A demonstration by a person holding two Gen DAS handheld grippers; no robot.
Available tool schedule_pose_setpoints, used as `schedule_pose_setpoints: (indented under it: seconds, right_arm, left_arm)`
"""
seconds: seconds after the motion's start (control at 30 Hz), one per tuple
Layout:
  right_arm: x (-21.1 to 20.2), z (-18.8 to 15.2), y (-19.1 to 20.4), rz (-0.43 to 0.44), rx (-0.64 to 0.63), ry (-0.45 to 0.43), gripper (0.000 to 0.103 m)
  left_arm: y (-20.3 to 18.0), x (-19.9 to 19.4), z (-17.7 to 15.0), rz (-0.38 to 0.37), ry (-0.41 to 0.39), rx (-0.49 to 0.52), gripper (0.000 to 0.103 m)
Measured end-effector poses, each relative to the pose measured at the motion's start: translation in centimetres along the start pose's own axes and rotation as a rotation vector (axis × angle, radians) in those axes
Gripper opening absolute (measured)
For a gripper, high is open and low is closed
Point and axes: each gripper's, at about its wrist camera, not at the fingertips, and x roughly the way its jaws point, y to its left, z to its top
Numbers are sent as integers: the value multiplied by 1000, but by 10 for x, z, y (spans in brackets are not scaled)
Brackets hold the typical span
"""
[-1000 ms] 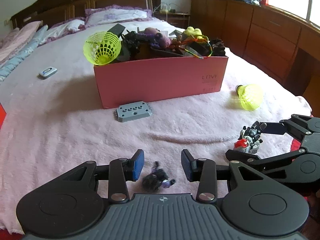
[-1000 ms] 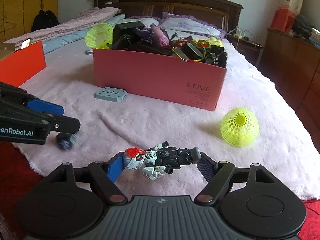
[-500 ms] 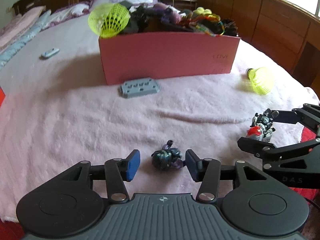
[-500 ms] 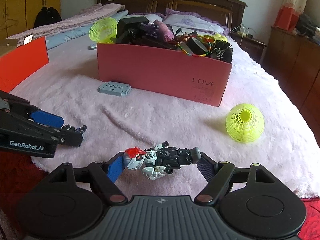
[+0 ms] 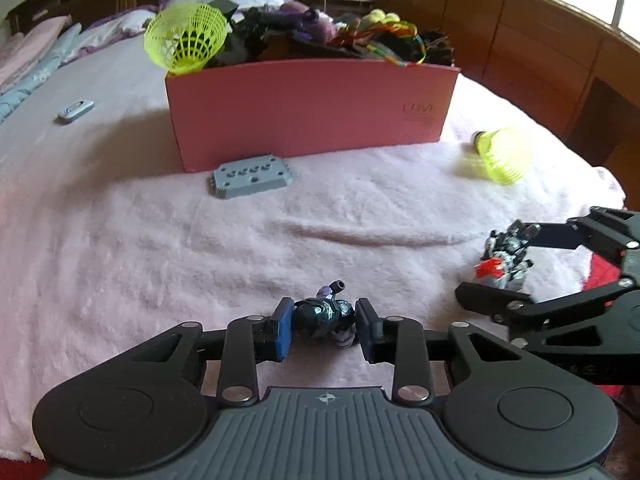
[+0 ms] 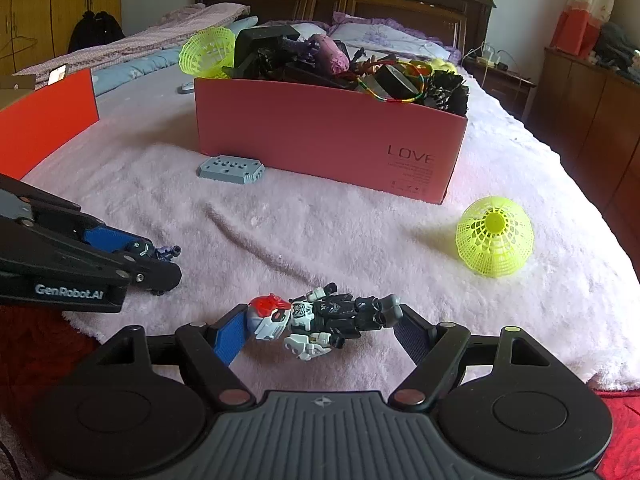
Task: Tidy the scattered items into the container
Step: 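Hold both figures and lift them from the bed, then carry both figures over the pink box and open both tools to drop them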
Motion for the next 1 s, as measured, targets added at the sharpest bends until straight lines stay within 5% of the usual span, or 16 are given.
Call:
schedule_pose_setpoints:
  seconds: [1.0]
  right_arm:
    - [-15, 36, 5, 36, 2, -71, 79]
  left_arm:
    - [2, -33, 52, 4, -108, -18, 34]
